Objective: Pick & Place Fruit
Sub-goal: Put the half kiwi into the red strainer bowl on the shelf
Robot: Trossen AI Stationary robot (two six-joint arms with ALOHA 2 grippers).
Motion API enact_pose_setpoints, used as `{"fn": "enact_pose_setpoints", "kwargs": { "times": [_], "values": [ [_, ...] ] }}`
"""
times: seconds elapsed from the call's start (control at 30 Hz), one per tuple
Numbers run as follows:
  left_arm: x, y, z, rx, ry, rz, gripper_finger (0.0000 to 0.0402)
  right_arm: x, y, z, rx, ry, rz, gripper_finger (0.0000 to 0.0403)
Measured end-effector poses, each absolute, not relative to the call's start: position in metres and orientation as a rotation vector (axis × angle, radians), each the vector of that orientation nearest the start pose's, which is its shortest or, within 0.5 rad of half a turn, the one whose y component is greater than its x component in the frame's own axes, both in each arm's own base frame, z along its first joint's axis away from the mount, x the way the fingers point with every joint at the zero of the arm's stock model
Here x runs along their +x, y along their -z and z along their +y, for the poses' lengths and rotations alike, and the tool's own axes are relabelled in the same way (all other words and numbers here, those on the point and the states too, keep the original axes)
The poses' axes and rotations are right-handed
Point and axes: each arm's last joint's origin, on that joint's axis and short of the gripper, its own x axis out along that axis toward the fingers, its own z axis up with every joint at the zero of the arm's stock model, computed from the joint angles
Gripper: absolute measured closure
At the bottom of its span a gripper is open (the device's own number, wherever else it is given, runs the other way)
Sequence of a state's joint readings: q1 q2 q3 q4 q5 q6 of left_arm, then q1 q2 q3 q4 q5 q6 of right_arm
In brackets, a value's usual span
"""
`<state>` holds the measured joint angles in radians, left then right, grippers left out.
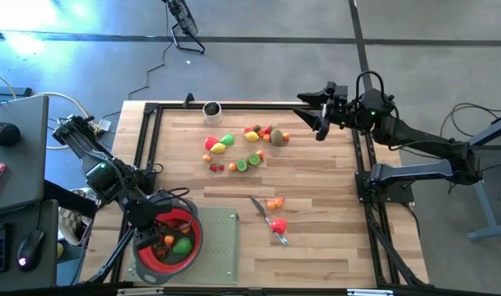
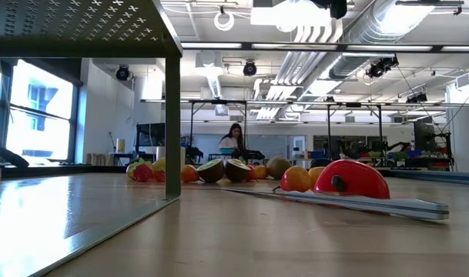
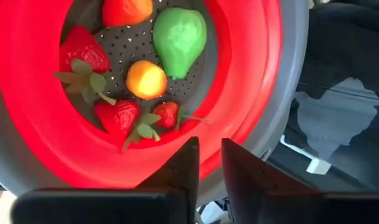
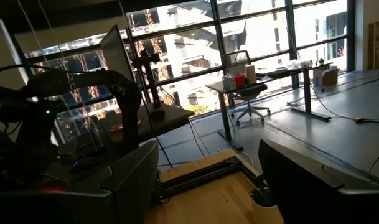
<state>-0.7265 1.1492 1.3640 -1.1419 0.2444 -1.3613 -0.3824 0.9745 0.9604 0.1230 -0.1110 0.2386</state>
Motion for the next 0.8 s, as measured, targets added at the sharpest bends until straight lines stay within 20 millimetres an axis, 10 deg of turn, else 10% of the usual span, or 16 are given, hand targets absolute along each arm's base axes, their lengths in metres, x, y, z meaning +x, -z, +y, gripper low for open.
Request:
{"fn": "enact_pose_setpoints", "kwargs": {
  "times": [0.4,0.8],
  "values": [
    [0.148,-0.411,-0.134,-1.068,0.294,1.169,0.0369,0.199,-0.391,-0.077,0.204,0.254,-0.162,0.0133],
    [0.141,-0.461,-0.117,-0.703,0.372,0.719,0.0369,0.199,-0.391,-0.076,0.204,0.253,-0.160,0.0133]
  ]
}}
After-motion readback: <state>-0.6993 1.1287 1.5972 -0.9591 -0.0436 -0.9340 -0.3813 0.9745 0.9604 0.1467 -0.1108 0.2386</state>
